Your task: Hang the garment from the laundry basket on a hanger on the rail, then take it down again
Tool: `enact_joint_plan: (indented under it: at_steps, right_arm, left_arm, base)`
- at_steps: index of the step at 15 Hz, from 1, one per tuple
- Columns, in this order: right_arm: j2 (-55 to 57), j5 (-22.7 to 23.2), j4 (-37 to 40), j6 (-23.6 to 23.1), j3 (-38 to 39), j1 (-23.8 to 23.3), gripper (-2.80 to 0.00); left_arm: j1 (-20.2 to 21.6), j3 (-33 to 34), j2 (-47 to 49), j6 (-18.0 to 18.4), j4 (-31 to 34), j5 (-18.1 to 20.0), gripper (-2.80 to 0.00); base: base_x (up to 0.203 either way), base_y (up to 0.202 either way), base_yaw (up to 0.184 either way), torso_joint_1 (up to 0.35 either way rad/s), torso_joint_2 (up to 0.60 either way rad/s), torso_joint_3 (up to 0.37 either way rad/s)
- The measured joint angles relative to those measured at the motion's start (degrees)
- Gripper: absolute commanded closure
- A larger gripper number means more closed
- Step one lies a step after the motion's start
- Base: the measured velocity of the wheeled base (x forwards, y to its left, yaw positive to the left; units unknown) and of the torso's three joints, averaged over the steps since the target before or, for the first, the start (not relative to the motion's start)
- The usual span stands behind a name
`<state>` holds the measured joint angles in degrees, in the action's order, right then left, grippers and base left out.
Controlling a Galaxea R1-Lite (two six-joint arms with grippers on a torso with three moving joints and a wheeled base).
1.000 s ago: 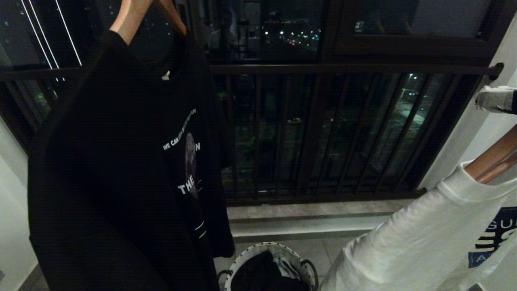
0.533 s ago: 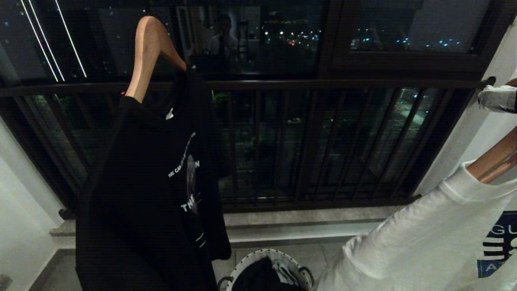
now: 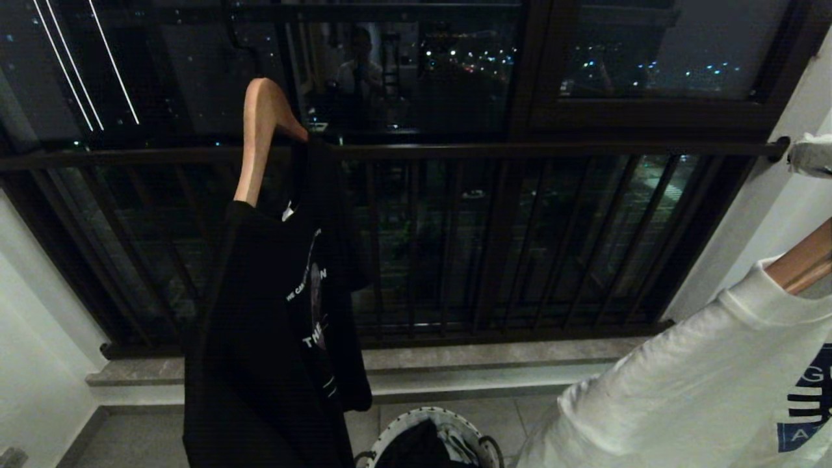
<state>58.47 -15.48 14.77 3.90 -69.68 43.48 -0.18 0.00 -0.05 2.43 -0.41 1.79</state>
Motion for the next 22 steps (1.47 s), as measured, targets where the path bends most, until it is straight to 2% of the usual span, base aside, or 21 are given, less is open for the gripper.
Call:
enact_joint_plan:
  at_steps: [10,22]
  right_arm:
    - [0.0,0.0,0.0,0.0,0.0,0.0,0.0]
    - [0.0,0.0,-0.1,-0.1,-0.4,0.0,0.0]
  left_arm:
    - [0.0,0.0,0.0,0.0,0.0,0.0,0.0]
    - [0.0,0.0,0.0,0.1,0.0,0.0,0.0]
  base:
    - [0.0,0.0,0.0,0.154,-0.31,-0.152]
    - [0.0,0.0,0.0,0.087,-0.17,-0.084]
